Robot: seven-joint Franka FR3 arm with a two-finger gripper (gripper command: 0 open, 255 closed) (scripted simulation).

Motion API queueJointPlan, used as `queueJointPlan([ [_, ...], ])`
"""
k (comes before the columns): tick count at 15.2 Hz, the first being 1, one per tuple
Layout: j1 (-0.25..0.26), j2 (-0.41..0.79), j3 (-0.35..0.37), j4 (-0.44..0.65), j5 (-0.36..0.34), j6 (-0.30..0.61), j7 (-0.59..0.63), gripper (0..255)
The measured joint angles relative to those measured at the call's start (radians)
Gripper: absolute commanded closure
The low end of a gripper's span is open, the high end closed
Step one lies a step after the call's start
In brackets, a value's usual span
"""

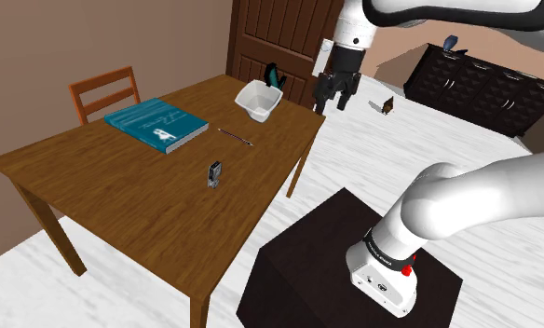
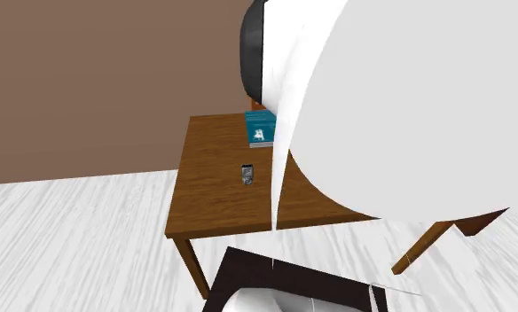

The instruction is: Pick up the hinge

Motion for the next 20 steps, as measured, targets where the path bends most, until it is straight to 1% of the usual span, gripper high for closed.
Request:
queueJointPlan([
  [1,0.006,0.023,0.010,-0.012,0.008,0.032,0.009,0],
  [6,0.031,0.176,0.054,0.004,0.037,0.154,0.046,0],
  [11,0.057,0.342,0.104,0.045,0.059,0.266,0.091,0],
  [16,0.081,0.532,0.146,0.131,0.060,0.358,0.138,0],
  [20,0.099,0.672,0.169,0.209,0.048,0.411,0.169,0],
])
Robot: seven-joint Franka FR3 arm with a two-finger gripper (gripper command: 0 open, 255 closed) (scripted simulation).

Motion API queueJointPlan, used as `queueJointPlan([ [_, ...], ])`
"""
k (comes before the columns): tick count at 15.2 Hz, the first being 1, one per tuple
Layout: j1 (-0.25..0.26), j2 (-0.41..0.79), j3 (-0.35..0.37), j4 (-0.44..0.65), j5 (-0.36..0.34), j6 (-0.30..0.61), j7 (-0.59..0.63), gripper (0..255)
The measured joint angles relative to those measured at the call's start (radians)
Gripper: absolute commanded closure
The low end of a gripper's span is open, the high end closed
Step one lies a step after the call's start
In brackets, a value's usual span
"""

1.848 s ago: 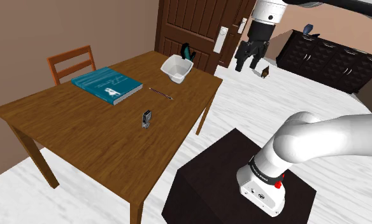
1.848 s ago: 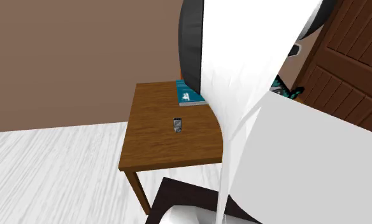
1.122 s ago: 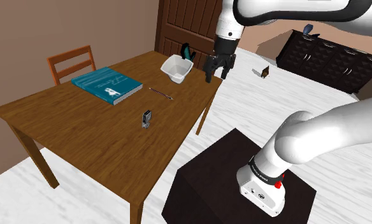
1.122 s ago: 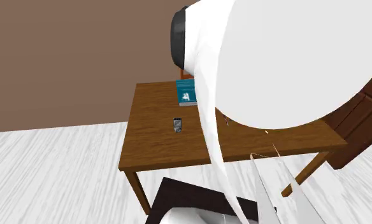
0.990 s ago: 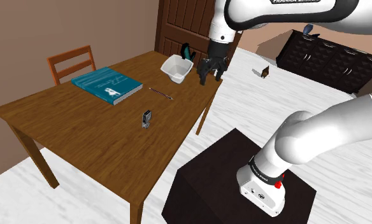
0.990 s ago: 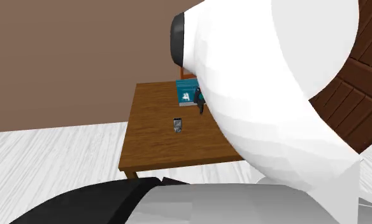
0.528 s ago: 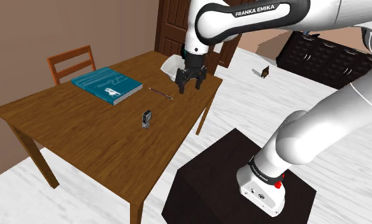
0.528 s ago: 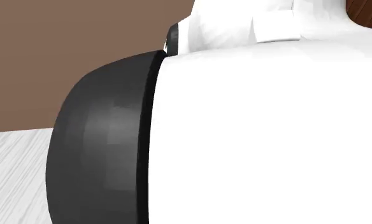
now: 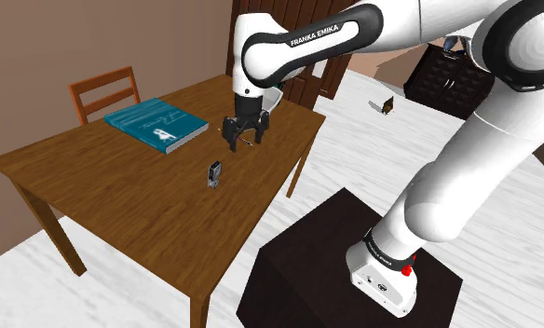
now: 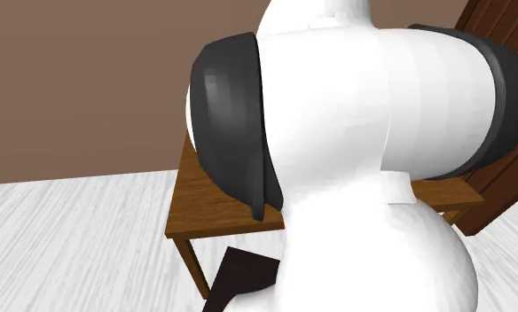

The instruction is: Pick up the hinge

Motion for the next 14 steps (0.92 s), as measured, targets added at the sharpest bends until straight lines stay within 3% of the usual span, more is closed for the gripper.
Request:
queueJointPlan([
  [8,0.054,0.298,0.028,0.202,-0.044,0.072,0.067,0],
  [14,0.066,0.375,0.026,0.226,-0.059,0.122,0.079,0],
])
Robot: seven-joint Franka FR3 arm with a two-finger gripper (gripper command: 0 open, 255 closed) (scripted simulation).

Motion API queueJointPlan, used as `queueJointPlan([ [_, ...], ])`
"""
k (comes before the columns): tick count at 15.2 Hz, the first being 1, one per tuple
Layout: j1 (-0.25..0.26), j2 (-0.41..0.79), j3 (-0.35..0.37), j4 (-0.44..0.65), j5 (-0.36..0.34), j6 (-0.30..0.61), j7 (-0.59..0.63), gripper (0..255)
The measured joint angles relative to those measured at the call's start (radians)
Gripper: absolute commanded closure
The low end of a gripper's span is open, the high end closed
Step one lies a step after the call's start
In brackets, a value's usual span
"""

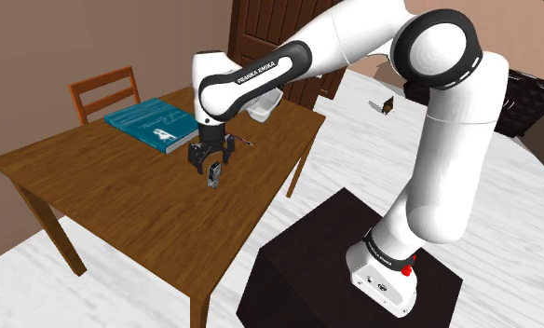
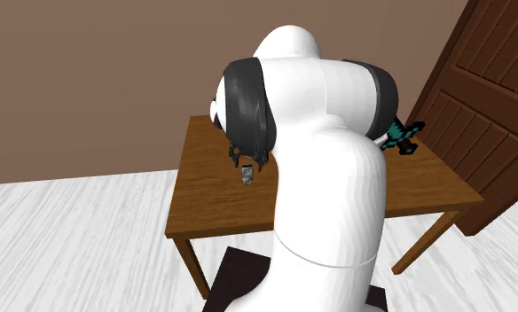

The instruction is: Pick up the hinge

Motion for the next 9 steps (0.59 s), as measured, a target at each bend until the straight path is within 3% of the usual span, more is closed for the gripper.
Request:
queueJointPlan([
  [2,0.002,0.015,-0.001,-0.004,-0.003,0.019,0.002,0],
  [3,0.002,0.017,-0.001,-0.007,-0.004,0.024,0.002,255],
  [9,0.001,0.018,-0.003,-0.010,-0.005,0.030,0.002,255],
])
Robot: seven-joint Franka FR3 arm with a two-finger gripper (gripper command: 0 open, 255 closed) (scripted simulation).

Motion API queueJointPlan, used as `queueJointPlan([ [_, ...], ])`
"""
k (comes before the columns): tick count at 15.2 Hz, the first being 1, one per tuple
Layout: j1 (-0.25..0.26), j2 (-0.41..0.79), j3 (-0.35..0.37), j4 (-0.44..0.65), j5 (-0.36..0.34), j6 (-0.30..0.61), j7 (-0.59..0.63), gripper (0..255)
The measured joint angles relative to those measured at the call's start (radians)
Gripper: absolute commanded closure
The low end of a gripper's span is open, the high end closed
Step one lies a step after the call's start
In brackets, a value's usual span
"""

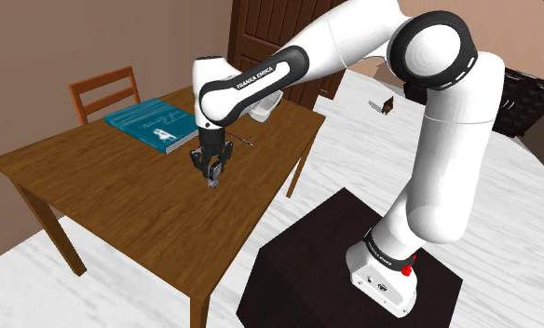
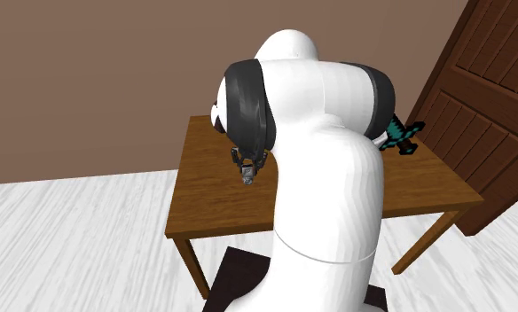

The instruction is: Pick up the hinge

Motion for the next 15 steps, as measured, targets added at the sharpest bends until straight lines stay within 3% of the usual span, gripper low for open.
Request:
queueJointPlan([
  [5,0.000,-0.003,0.001,0.003,0.001,-0.007,0.000,255],
  [15,-0.007,-0.078,0.009,0.032,0.018,-0.110,-0.005,255],
])
